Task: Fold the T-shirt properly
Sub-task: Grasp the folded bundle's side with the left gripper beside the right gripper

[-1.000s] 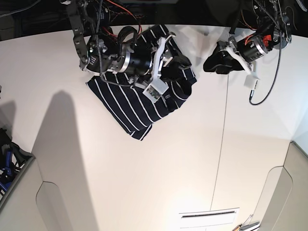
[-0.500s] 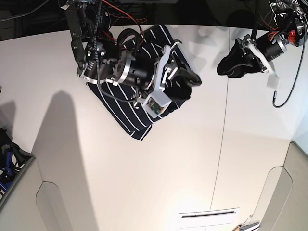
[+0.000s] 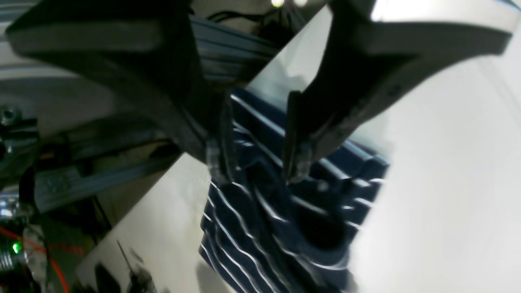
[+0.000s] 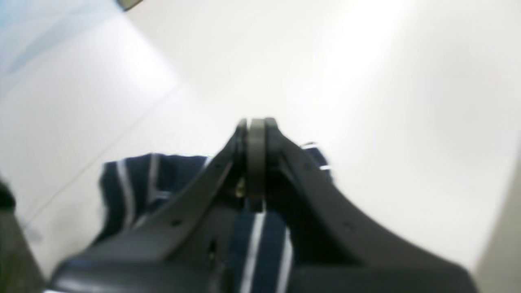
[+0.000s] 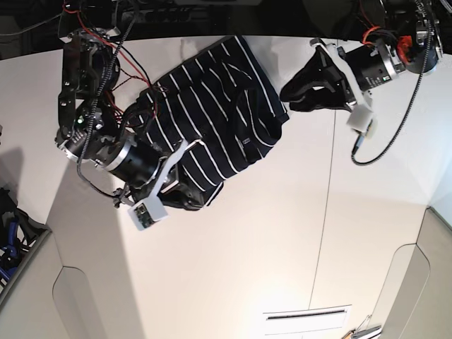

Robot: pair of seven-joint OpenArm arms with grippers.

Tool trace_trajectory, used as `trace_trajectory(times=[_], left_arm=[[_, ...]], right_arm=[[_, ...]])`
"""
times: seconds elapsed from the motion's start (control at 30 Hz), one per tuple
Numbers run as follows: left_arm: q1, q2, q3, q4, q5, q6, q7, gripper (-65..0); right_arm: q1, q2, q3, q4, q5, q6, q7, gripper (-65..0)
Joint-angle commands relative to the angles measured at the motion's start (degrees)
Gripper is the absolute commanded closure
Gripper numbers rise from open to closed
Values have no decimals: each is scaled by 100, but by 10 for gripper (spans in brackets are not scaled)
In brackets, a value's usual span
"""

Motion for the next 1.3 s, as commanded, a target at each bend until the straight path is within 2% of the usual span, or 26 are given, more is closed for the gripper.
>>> trace_trajectory(times=[0.0,0.13,0.23,0.43,0.5,0.77,1.0,1.27], left_arm=[[7,-28,186,103,-15,-52,-214,-205],[9,0,1032,96,590,-52,-503,-205],[9,192,1523,81,1213,-52,-680,-205],[7,564,2041,79,1965,-52,-1021,-205],[42,654,2057,66,1998,-52,-1023,-205],[101,649,2055,-577,1996,-52,-1134,-205],[96,649,2055,-1220,1996,-52,-1296,-205],[101,619,2055,-1399,2050,-52,-1246,-206]], right_arm=[[90,72,52,17,90,4,243,0],[92,286,94,-302,85,4,494,0],[94,326,103,-647,11,4,662,0],[258,323,103,-1462,-168,7,1161,0],[404,323,103,-1718,-168,7,1176,0],[859,321,101,-2260,-28,7,1174,0],[861,214,98,-2277,70,9,1169,0],[737,212,94,-2293,70,133,1034,0]])
